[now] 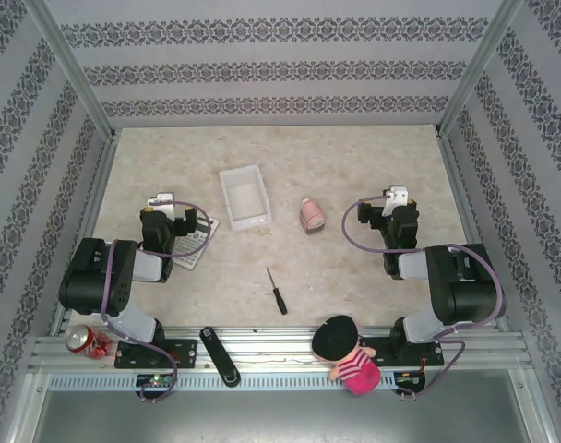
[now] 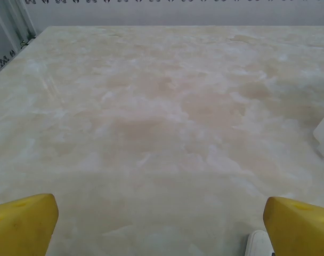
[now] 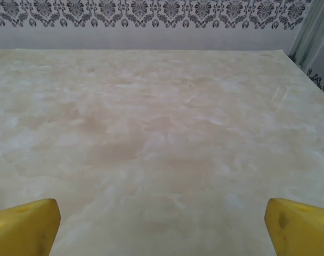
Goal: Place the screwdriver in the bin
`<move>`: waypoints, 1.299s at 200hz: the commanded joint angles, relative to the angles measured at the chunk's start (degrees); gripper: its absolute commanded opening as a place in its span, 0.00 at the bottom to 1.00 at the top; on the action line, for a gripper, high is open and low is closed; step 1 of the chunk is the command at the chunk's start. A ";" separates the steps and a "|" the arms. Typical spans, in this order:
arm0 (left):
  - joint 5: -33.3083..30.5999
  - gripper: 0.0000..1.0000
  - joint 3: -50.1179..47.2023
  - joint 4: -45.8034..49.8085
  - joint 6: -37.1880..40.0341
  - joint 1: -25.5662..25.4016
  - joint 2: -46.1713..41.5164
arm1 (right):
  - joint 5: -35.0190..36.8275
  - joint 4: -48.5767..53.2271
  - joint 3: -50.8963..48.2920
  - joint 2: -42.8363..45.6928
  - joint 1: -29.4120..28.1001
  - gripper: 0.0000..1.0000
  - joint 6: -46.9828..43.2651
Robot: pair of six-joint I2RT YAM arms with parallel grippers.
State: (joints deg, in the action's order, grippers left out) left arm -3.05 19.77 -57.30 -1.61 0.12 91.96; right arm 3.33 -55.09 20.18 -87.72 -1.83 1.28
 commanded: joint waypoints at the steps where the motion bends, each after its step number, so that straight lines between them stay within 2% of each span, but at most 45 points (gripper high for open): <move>1: 0.50 0.99 1.06 0.65 -0.45 0.58 -0.91 | -1.24 -1.09 0.91 -0.43 0.42 0.98 0.13; 148: 0.57 0.99 1.06 0.68 -0.42 0.58 -0.88 | -1.24 -1.16 0.82 -0.48 0.42 0.98 0.16; 158: 1.71 0.99 1.36 1.10 0.03 0.63 -0.91 | -1.29 -1.16 0.82 -0.45 0.42 0.98 0.13; 175: 7.84 0.99 2.62 3.66 2.26 0.58 -0.95 | -1.10 -1.03 0.91 -0.43 0.46 0.98 0.28; 205: 7.71 0.99 2.30 2.91 2.11 0.58 -0.91 | -0.87 -0.69 1.11 -0.44 0.86 0.98 0.87; 225: 7.95 0.99 2.72 3.78 2.09 0.66 -0.84 | 5.50 -0.94 0.30 1.04 0.81 0.98 2.94; 246: 7.88 0.99 2.64 3.79 2.13 0.67 -0.99 | 6.52 0.00 0.09 2.69 0.39 0.98 2.54; 260: 7.71 0.99 2.13 2.86 2.13 0.67 -1.00 | 9.63 -0.01 0.04 3.47 -0.92 0.98 1.66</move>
State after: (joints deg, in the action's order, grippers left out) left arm 3.66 21.43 -54.52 -0.27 0.12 91.96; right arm 7.60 -54.46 20.18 -86.43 -1.65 2.79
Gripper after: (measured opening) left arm 0.993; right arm 0.982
